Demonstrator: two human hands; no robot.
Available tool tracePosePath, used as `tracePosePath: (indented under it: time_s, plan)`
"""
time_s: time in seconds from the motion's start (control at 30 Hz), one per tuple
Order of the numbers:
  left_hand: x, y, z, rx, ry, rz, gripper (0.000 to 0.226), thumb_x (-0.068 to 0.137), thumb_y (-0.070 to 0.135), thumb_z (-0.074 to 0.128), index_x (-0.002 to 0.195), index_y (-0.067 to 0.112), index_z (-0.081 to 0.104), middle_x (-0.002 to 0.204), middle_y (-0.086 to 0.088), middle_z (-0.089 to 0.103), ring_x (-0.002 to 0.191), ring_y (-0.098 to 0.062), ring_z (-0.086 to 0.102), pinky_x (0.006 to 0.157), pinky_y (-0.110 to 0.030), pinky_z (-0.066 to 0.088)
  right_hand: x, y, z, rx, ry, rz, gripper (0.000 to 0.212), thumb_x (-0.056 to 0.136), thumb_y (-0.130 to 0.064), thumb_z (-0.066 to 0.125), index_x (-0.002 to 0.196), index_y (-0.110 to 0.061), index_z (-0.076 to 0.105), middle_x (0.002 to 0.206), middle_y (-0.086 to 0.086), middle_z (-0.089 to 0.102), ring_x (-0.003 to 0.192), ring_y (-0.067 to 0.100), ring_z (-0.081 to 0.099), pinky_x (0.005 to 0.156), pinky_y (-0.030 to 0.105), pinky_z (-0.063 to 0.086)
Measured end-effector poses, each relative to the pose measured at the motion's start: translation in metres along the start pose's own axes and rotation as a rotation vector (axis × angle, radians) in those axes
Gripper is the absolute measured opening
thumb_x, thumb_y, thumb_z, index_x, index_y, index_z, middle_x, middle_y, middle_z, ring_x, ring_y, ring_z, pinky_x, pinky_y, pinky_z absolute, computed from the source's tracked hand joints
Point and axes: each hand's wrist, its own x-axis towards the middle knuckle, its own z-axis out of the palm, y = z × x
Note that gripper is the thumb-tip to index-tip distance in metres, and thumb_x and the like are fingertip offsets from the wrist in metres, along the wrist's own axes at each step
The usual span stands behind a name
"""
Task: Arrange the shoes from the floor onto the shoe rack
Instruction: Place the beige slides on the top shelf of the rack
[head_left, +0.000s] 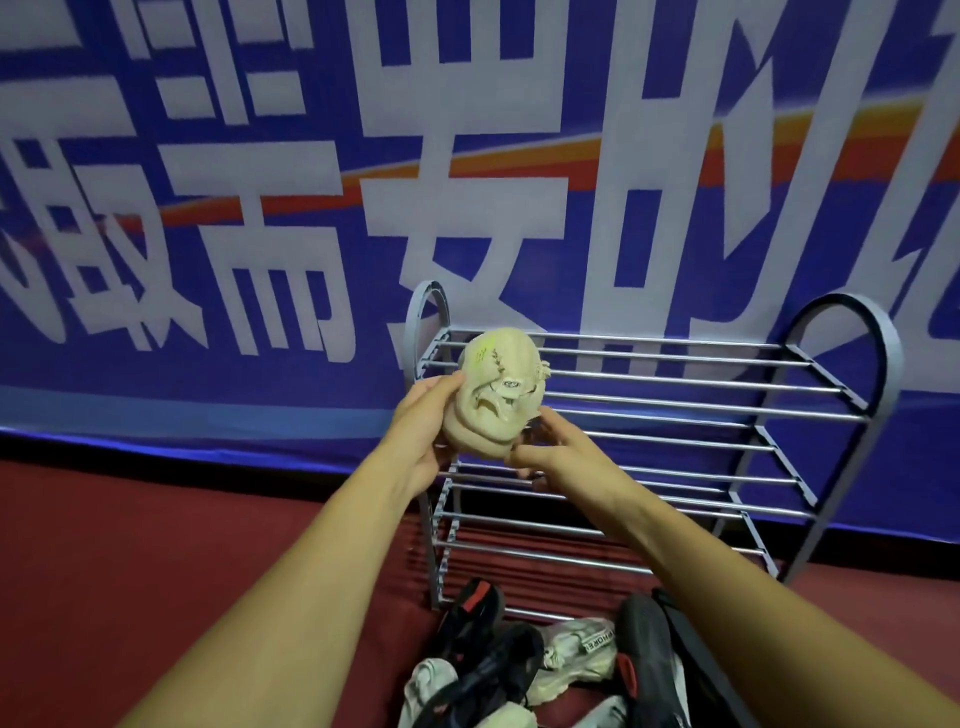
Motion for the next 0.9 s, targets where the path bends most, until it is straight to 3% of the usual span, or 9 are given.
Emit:
tracePosePath:
  time_s: [0.07, 0.17, 0.3, 0.43, 0.5, 0.63, 0.7, 0.77, 0.9]
  plan:
    - [0.001, 0.000, -0.002, 0.046, -0.033, 0.006, 0.017, 0.092, 0.038, 0.065, 0.104, 0.025, 0.065, 0.089, -0.005, 0.072, 0.069, -0.018, 0.061, 0.052, -0.026, 0.044, 0.005, -0.001, 0.001, 0.009, 0.011, 0.003, 0.050, 0.076, -0.027, 0.071, 0.124, -0.033, 0.059, 0.116, -0.009, 0.067, 0.083, 0.012, 0.059, 0.077, 0.031, 0.049]
    - [0.000, 0.001, -0.002, 0.120, -0.049, -0.034, 0.021, 0.093, 0.044, 0.061, 0.106, 0.029, 0.069, 0.072, 0.006, 0.069, 0.065, -0.010, 0.057, 0.056, -0.025, 0.039, 0.012, -0.001, 0.003, -0.006, 0.015, 0.007, 0.051, 0.084, -0.029, 0.073, 0.131, -0.038, 0.055, 0.119, -0.011, 0.068, 0.089, 0.011, 0.063, 0.083, 0.034, 0.050]
    - [0.006, -0.001, -0.005, 0.106, -0.018, -0.047, 0.030, 0.095, 0.045, 0.057, 0.115, 0.026, 0.069, 0.095, 0.000, 0.072, 0.076, -0.012, 0.062, 0.064, -0.027, 0.041, 0.023, -0.008, 0.007, -0.023, 0.125, -0.047, 0.060, 0.086, -0.036, 0.074, 0.140, -0.039, 0.048, 0.126, -0.015, 0.062, 0.095, 0.009, 0.067, 0.080, 0.029, 0.051]
    - [0.011, -0.004, -0.003, 0.189, -0.040, 0.036, 0.029, 0.089, 0.041, 0.063, 0.117, 0.032, 0.061, 0.113, -0.001, 0.069, 0.092, -0.017, 0.064, 0.076, -0.033, 0.044, 0.035, -0.011, 0.010, -0.005, 0.196, -0.051, 0.054, 0.088, -0.033, 0.072, 0.137, -0.028, 0.050, 0.129, -0.010, 0.061, 0.100, 0.011, 0.066, 0.078, 0.027, 0.051]
    - [0.013, -0.008, -0.002, 0.225, -0.048, 0.047, 0.030, 0.087, 0.038, 0.067, 0.116, 0.037, 0.059, 0.113, 0.000, 0.069, 0.097, -0.019, 0.064, 0.078, -0.034, 0.045, 0.040, -0.006, 0.014, -0.002, 0.209, -0.048, 0.052, 0.088, -0.030, 0.072, 0.136, -0.028, 0.051, 0.130, -0.009, 0.060, 0.106, 0.011, 0.064, 0.082, 0.029, 0.052]
    - [0.019, -0.015, -0.006, 0.269, -0.059, 0.002, 0.029, 0.088, 0.040, 0.061, 0.116, 0.046, 0.063, 0.094, 0.005, 0.067, 0.083, -0.017, 0.053, 0.057, -0.025, 0.040, 0.053, 0.007, 0.018, -0.033, 0.244, -0.072, 0.058, 0.080, -0.035, 0.078, 0.133, -0.032, 0.054, 0.130, -0.016, 0.060, 0.116, 0.006, 0.060, 0.099, 0.041, 0.052]
    - [0.026, -0.013, -0.005, 0.203, -0.021, 0.029, 0.027, 0.089, 0.034, 0.059, 0.113, 0.044, 0.066, 0.087, 0.008, 0.068, 0.080, -0.015, 0.052, 0.054, -0.024, 0.038, 0.059, 0.007, 0.019, -0.086, 0.254, -0.094, 0.061, 0.079, -0.042, 0.077, 0.135, -0.034, 0.055, 0.129, -0.017, 0.060, 0.118, 0.006, 0.059, 0.101, 0.044, 0.051]
    - [0.032, -0.011, -0.004, 0.154, 0.016, 0.072, 0.030, 0.091, 0.029, 0.058, 0.115, 0.046, 0.063, 0.090, 0.010, 0.070, 0.078, -0.011, 0.055, 0.057, -0.024, 0.038, 0.065, 0.005, 0.020, -0.160, 0.280, -0.112, 0.065, 0.078, -0.049, 0.075, 0.138, -0.035, 0.056, 0.132, -0.014, 0.058, 0.121, 0.008, 0.056, 0.102, 0.044, 0.051]
    - [0.043, -0.016, -0.007, 0.168, 0.059, 0.144, 0.046, 0.090, 0.029, 0.060, 0.134, 0.045, 0.055, 0.111, 0.007, 0.072, 0.088, -0.012, 0.062, 0.064, -0.027, 0.042, 0.076, 0.004, 0.024, -0.210, 0.297, -0.120, 0.061, 0.083, -0.044, 0.072, 0.141, -0.034, 0.055, 0.135, -0.012, 0.056, 0.124, 0.008, 0.054, 0.101, 0.035, 0.048]
